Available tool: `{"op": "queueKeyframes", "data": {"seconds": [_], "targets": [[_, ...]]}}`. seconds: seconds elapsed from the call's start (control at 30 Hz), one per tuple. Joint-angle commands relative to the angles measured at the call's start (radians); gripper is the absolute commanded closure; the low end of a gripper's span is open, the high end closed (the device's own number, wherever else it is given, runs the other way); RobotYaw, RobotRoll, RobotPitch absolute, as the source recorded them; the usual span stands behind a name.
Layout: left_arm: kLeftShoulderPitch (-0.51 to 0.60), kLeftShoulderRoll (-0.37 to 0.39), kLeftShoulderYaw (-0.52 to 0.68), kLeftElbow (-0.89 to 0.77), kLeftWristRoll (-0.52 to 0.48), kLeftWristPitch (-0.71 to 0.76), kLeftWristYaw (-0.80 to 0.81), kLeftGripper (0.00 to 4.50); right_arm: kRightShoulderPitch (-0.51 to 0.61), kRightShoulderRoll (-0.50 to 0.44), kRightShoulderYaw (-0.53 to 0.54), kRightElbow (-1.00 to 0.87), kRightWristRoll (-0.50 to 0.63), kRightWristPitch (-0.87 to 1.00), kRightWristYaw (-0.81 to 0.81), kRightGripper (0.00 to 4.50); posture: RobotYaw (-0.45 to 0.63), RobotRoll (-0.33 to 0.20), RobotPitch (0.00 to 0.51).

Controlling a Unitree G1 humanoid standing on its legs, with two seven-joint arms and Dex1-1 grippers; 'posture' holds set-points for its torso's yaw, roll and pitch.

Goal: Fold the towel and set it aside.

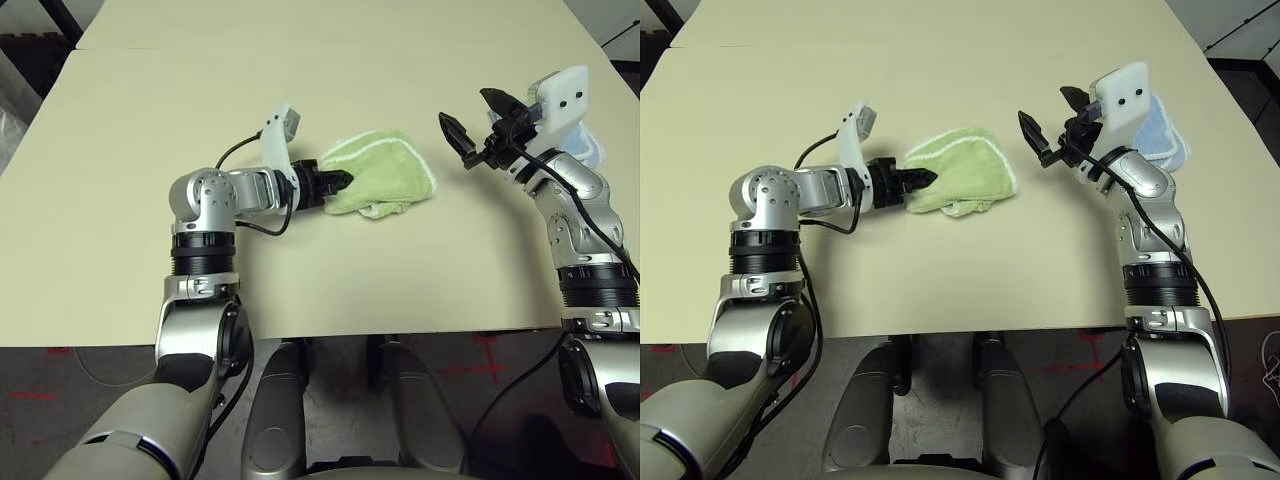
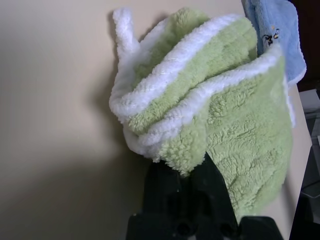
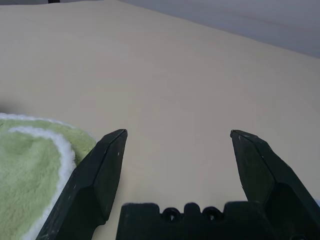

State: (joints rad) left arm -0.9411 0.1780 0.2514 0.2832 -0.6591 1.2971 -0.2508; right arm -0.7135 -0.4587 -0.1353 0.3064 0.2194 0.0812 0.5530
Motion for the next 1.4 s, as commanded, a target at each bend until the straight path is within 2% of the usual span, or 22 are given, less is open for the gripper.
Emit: {"op": "queueKeyframes", "data": {"seconds": [0.03,0.2,0.3,0.5,0.8,1.13,1.4], "targets": [[0.017,0.005,-0.015,-0.015,0.019,-0.021,-0.008,4.47,0.019,-0.002,-0.005,-0.022,0.003,-0.004,0.0,0.0,-0.06,0.0,0.281],[0.008,0.034,-0.004,-0.005,0.046,-0.099,-0.003,4.47,0.018,0.0,-0.003,-0.014,0.002,-0.009,0.003,0.0,-0.06,0.0,0.282],[0.008,0.065,-0.032,0.015,0.12,-0.203,0.02,4.47,0.016,0.001,-0.001,-0.013,0.001,-0.008,0.004,0.0,-0.06,0.0,0.282],[0.006,0.054,0.012,0.053,0.164,-0.313,0.085,4.47,0.016,0.003,0.002,-0.008,0.001,-0.011,0.008,0.0,-0.05,0.0,0.285],[-0.004,0.036,0.08,0.109,0.248,-0.535,0.267,4.47,0.018,0.001,0.002,-0.004,0.002,-0.011,0.016,0.0,-0.05,0.0,0.291],[0.014,0.019,0.128,0.059,0.343,-0.796,0.471,4.47,0.023,0.005,0.005,-0.003,0.0,-0.011,0.019,0.0,-0.04,0.0,0.297],[0.006,0.042,0.177,0.059,0.358,-0.895,0.552,4.47,0.032,0.007,0.006,-0.007,0.0,-0.01,0.022,0.0,-0.04,0.0,0.302]]}}
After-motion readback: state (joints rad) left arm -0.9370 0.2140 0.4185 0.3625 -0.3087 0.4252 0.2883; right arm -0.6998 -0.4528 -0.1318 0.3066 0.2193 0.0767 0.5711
